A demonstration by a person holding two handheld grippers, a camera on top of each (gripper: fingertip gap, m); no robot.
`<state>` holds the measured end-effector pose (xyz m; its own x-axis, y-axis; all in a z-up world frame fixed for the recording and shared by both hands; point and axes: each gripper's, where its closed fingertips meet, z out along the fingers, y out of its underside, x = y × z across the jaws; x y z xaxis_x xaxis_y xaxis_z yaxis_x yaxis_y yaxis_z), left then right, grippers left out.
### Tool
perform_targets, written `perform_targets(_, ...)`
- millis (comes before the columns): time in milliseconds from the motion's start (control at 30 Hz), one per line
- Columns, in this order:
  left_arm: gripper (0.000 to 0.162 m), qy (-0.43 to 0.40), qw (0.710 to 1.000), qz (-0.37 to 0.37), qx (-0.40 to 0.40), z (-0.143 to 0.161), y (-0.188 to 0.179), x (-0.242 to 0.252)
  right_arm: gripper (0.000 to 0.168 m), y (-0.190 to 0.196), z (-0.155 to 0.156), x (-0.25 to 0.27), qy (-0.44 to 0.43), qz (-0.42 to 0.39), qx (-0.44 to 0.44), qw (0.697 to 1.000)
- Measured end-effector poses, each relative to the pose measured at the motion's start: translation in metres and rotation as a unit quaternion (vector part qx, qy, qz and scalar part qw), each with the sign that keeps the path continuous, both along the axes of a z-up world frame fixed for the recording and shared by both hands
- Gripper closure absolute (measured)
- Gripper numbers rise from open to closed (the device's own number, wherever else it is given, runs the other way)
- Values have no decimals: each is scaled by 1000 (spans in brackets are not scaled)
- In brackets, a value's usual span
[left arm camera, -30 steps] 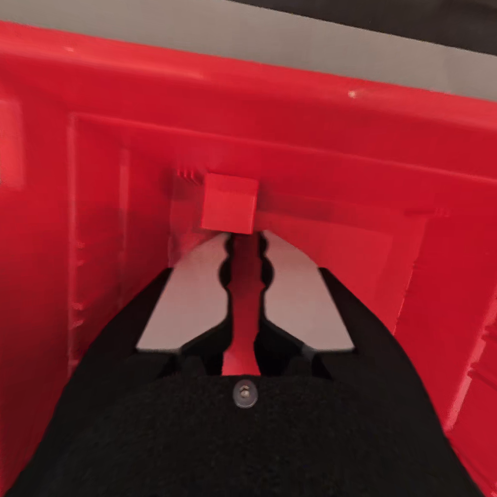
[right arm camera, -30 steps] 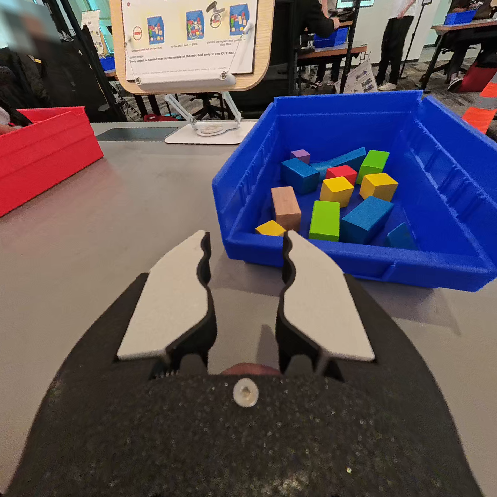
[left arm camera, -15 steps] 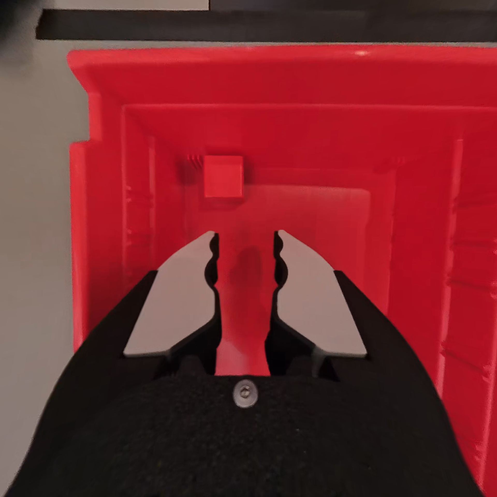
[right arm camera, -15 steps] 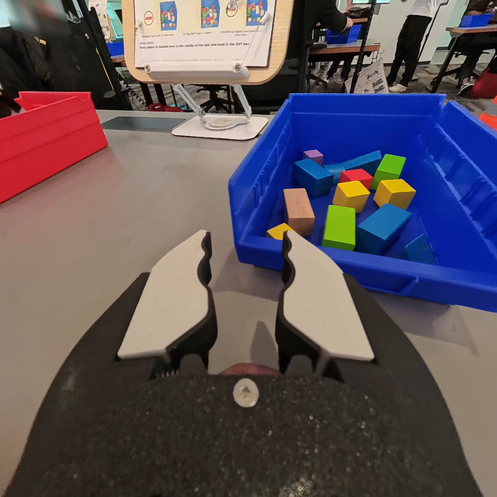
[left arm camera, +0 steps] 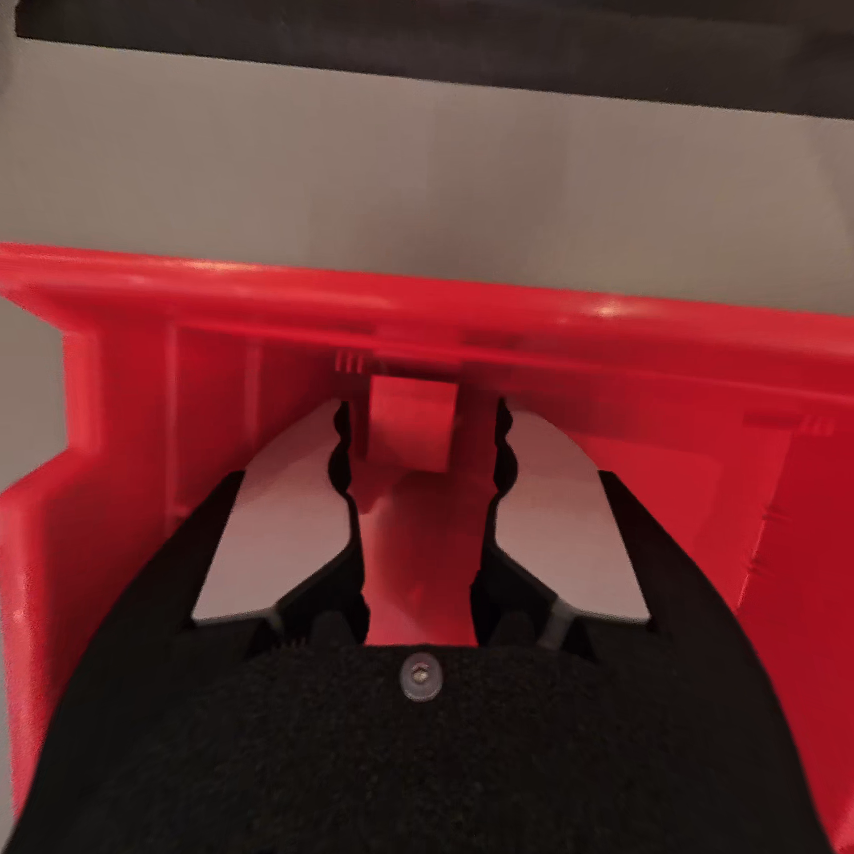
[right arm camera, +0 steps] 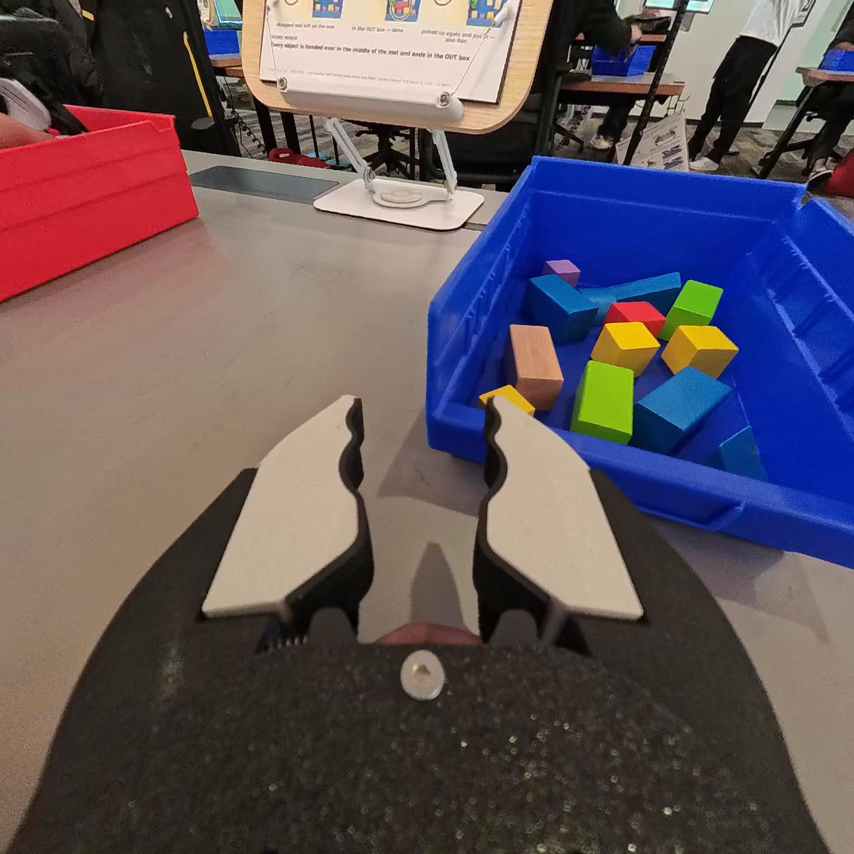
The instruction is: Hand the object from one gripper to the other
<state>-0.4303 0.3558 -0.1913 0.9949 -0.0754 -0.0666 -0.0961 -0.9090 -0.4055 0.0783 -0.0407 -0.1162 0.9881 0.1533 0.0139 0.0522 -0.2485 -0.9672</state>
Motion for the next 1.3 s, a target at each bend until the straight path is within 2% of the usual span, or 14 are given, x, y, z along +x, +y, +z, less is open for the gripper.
perform_targets(33, 121, 0, 1000, -2, 2, 0, 0, 0, 118, -1, 0, 1, 1, -1, 0, 1000)
perform_targets(67, 128, -2, 1000, -7, 3, 0, 0, 1, 119, -1, 0, 1, 2, -1, 0, 1000)
perform_targets(200, 128, -50, 998, -28, 8, 3, -11, 14, 119, -2, 2, 0, 2, 1, 4, 1000)
perform_targets(333, 128, -221, 973, -62, 25, 32, -39, 46, 119, -1, 7, -8, -15, 18, 14, 1000)
perform_targets(400, 128, -350, 932, -81, 38, 63, -58, 68, 120, 2, 14, -20, -18, 44, 27, 999)
perform_targets(467, 128, -485, 866, -113, 45, 105, -84, 93, 119, 11, 25, -40, -26, 80, 40, 996)
perform_targets(567, 128, -615, 773, -155, 22, 153, -128, 133, 119, 29, 47, -84, -58, 166, 58, 983)
perform_targets(700, 129, -705, 679, -204, -33, 188, -187, 200, 119, 61, 80, -148, -116, 268, 91, 952)
perform_targets(867, 129, -747, 602, -251, -124, 205, -254, 281, 118, 98, 107, -207, -129, 331, 119, 927)
perform_targets(967, 129, -749, 582, -273, -160, 206, -280, 308, 116, 111, 115, -215, -115, 333, 128, 927)
perform_targets(1033, 129, -741, 586, -278, -174, 202, -290, 317, 117, 112, 120, -212, -100, 331, 137, 928)
perform_targets(1100, 128, -732, 590, -285, -183, 196, -298, 322, 136, 105, 124, -208, -91, 338, 150, 925)
perform_targets(1167, 127, -736, 581, -291, -191, 195, -306, 322, 136, 98, 120, -205, -79, 348, 134, 925)
perform_targets(1300, 107, -733, 573, -315, -186, 184, -338, 308, 136, 68, 115, -197, -58, 352, 122, 926)
